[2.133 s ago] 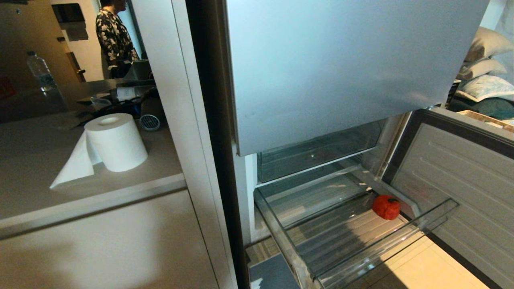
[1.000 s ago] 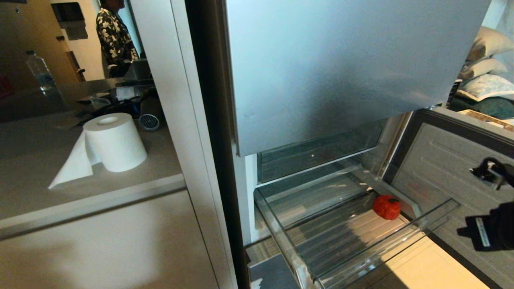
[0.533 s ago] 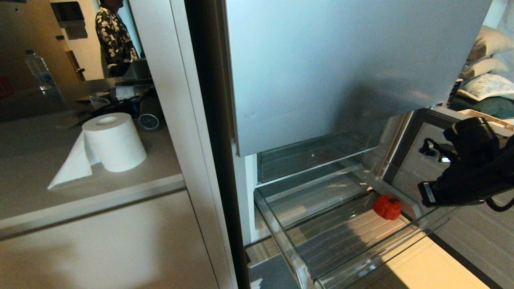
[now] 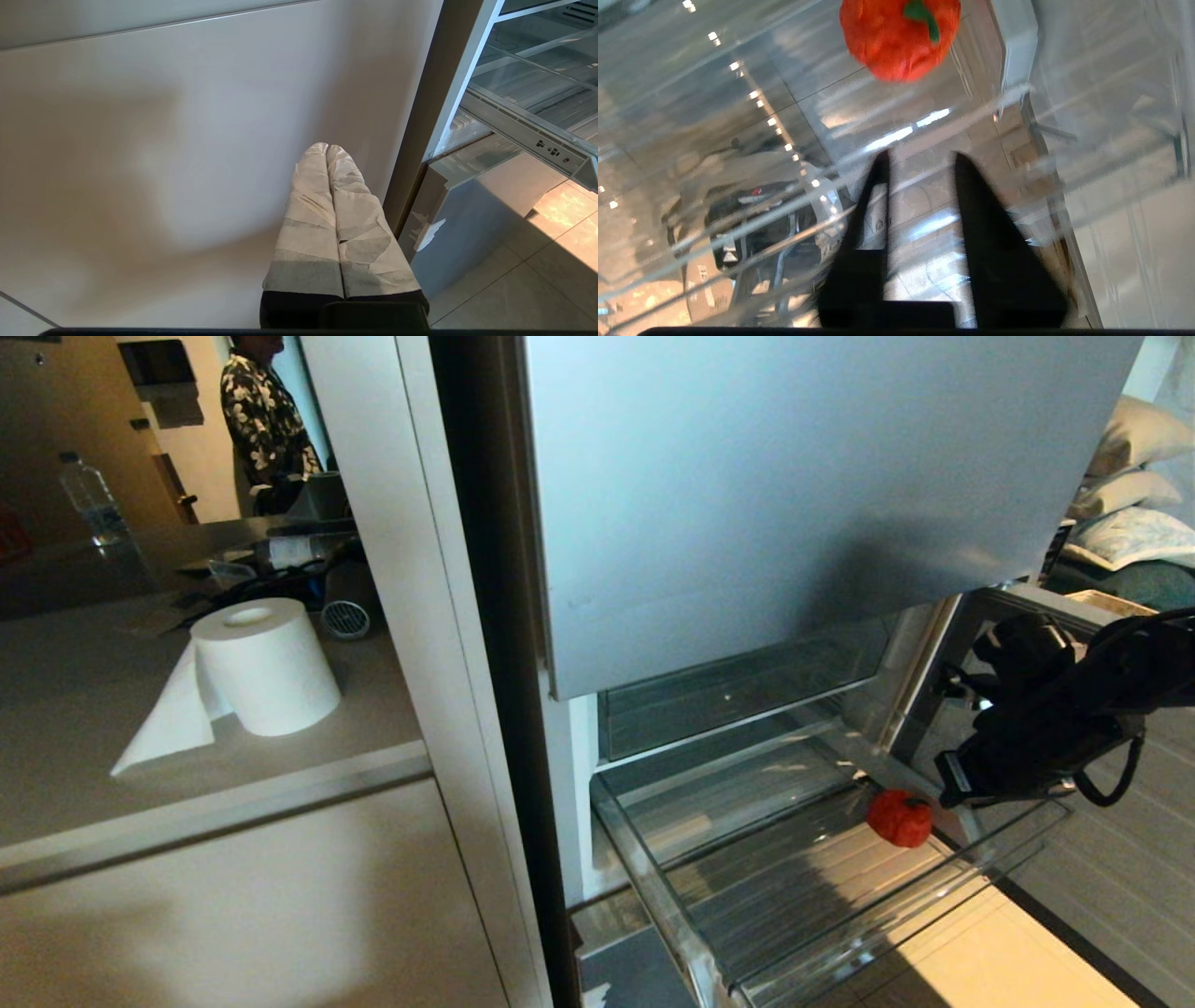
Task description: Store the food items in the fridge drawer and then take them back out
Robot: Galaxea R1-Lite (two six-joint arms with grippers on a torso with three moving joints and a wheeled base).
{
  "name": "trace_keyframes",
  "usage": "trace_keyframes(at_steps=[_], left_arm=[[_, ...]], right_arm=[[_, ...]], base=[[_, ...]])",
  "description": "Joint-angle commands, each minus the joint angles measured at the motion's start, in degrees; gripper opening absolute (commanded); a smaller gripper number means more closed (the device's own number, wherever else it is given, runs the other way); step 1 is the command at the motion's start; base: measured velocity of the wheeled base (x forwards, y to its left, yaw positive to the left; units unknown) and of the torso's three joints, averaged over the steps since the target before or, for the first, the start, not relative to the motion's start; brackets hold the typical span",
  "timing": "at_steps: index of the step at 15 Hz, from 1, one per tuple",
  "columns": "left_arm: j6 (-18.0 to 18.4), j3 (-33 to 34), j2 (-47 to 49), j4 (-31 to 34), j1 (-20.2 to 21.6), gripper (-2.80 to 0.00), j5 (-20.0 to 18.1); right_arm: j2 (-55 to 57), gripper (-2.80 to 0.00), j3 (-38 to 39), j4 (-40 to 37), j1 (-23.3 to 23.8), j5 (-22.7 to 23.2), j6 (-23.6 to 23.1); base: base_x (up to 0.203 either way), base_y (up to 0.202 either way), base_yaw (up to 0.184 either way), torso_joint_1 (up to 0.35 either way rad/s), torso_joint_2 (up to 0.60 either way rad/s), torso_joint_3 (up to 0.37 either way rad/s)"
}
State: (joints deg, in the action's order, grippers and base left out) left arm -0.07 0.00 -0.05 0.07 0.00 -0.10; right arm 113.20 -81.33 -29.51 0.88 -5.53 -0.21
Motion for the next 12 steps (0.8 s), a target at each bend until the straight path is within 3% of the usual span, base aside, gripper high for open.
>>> trace_keyframes(at_steps=[1,12], left_arm=[[-0.01,0.09,0.05,0.01,0.00,-2.80,0.01],[-0.01,0.09,0.05,0.00,0.00,-2.80,0.01]], right_arm=[[3.71,0.00,-3.56,-1.34,-0.02,0.01,0.15],[18.50,0.00,-18.33,-5.92,-0.40,0.09,3.02]], base=[[0.000,0.000,0.000,0.000,0.00,0.000],[0.000,0.000,0.000,0.000,0.00,0.000]])
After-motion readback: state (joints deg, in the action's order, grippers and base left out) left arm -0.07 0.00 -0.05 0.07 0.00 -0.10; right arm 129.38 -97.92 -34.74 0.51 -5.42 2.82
